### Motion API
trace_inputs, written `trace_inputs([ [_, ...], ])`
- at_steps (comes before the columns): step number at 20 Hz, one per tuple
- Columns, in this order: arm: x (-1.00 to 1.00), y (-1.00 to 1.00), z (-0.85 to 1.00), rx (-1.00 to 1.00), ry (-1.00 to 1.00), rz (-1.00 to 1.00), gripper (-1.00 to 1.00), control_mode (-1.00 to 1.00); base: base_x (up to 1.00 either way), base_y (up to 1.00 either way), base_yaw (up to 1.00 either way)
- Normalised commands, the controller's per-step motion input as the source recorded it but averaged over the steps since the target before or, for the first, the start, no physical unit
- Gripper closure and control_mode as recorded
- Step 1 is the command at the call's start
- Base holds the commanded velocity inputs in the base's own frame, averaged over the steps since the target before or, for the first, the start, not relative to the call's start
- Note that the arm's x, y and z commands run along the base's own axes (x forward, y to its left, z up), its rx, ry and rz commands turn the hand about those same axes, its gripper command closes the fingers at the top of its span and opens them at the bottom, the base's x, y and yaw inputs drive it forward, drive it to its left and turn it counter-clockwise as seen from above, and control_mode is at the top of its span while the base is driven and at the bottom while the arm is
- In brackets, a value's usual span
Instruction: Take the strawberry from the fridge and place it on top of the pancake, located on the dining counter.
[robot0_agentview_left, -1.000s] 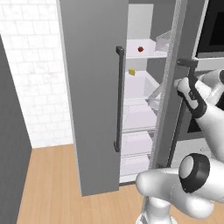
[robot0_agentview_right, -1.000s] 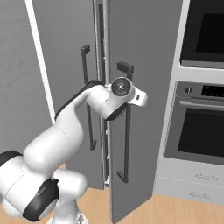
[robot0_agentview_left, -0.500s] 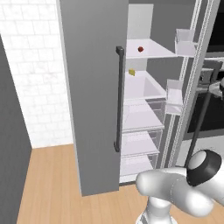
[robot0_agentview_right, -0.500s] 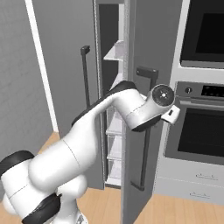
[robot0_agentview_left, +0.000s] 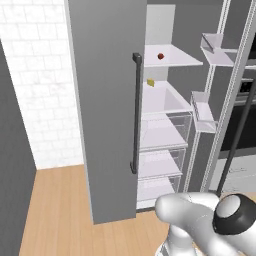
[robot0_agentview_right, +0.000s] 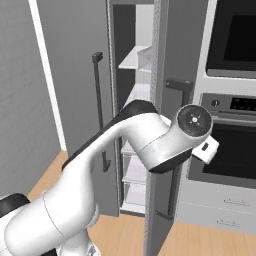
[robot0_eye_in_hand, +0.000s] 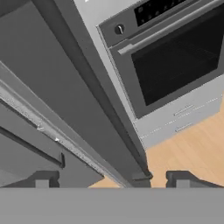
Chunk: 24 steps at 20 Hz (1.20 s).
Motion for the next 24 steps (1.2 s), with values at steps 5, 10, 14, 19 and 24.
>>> trace_inputs([
  [5,-0.67,0.99,-0.01,-0.42,0.11,-0.15,-1.00,-1.00,0.00,0.00,0.00],
  [10,-0.04,1.00,-0.37,-0.70,0.37,-0.01,-1.00,-1.00,0.00,0.00,0.00],
  [14,0.33,1.00,-0.35,-0.74,0.54,0.00,-1.00,-1.00,0.00,0.00,0.00],
  [19,0.79,0.98,0.00,-0.65,0.60,-0.02,-1.00,-1.00,0.00,0.00,0.00],
  [24,1.00,0.50,0.21,-0.48,0.40,0.00,-1.00,-1.00,0.00,0.00,0.00],
])
